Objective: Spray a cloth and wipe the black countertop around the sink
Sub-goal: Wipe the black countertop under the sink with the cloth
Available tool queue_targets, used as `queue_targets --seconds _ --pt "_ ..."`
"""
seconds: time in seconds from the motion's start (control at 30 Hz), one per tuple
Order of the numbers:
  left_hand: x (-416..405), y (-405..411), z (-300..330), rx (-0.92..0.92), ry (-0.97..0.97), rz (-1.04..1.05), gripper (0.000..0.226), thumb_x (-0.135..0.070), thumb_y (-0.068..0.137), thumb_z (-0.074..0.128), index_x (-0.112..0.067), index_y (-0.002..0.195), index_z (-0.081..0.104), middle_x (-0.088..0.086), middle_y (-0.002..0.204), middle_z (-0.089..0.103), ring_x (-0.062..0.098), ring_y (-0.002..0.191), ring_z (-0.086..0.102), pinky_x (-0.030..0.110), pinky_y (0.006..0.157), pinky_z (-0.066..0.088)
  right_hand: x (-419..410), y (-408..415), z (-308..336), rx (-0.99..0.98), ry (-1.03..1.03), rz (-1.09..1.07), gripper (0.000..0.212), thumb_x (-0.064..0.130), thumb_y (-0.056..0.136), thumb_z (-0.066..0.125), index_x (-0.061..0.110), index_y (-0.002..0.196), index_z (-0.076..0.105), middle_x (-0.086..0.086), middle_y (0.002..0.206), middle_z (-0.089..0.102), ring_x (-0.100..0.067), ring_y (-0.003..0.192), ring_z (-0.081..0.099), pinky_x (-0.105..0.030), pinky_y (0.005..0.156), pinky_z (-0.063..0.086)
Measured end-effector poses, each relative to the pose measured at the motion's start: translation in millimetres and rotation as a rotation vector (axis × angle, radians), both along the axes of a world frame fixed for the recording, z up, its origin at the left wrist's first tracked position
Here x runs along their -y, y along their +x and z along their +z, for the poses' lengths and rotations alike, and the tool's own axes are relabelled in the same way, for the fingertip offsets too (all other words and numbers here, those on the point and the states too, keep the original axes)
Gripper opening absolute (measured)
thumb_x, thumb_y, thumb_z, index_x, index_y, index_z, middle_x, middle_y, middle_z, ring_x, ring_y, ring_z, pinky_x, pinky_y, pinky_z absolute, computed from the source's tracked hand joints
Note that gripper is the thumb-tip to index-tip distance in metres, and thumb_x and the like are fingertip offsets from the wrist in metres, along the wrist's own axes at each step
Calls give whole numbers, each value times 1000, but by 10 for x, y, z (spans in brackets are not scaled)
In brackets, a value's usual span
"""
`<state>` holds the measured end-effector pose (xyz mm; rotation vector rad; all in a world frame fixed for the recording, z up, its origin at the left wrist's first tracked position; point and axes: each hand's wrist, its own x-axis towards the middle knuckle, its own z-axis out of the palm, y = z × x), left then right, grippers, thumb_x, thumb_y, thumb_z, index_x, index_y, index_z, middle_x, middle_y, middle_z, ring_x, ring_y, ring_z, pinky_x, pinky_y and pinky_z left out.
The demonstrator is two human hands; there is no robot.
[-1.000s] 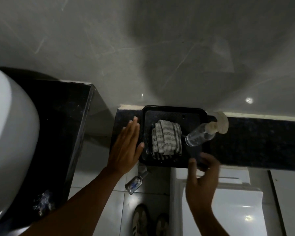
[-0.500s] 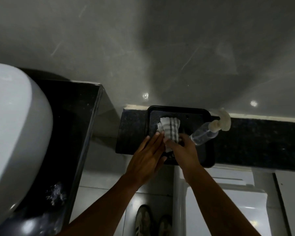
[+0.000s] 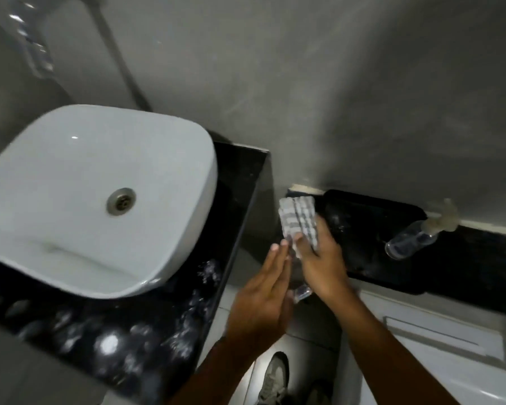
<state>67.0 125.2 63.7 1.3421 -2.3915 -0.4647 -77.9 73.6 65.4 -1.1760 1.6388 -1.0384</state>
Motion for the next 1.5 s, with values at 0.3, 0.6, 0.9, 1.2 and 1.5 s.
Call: queue_targets --seconds 0.3,0.6,0.9,1.2,1.5 --pt "-297 2083 1343 277 -205 262 72 -51 96 36 -11 154 18 8 164 9 31 150 3 39 118 15 -200 1496 4 -823 -188 468 52 40 98 39 21 147 38 -3 164 11 -29 150 0 -47 117 7" --pt "220 2557 1043 448 -64 186 83 -64 93 5 -9 153 20 8 163 14 22 151 2 41 121 16 -642 1864 47 -993 -138 401 64 16 86 55 18 147 37 -7 161 22 -35 148 12 -52 117 16" --pt "181 2610 1038 389 -94 134 81 -64 93 5 -13 153 24 3 162 22 23 150 7 43 116 25 -2268 2577 85 -992 -133 576 78 25 48 76 24 125 65 1 140 58 -29 127 55 -45 94 51" --pt "226 2656 932 319 -194 141 73 -64 96 12 -19 150 33 -5 157 33 23 150 12 44 111 31 -1017 2051 60 -1031 -85 343 68 7 86 58 17 149 34 -6 161 24 -38 147 16 -52 116 23" --pt "232 2638 940 320 -225 134 71 -61 96 15 -17 148 37 -3 155 37 26 148 19 44 109 33 -328 1895 164 -1007 -124 323 59 8 87 54 17 145 44 -3 157 35 -33 143 26 -44 115 24"
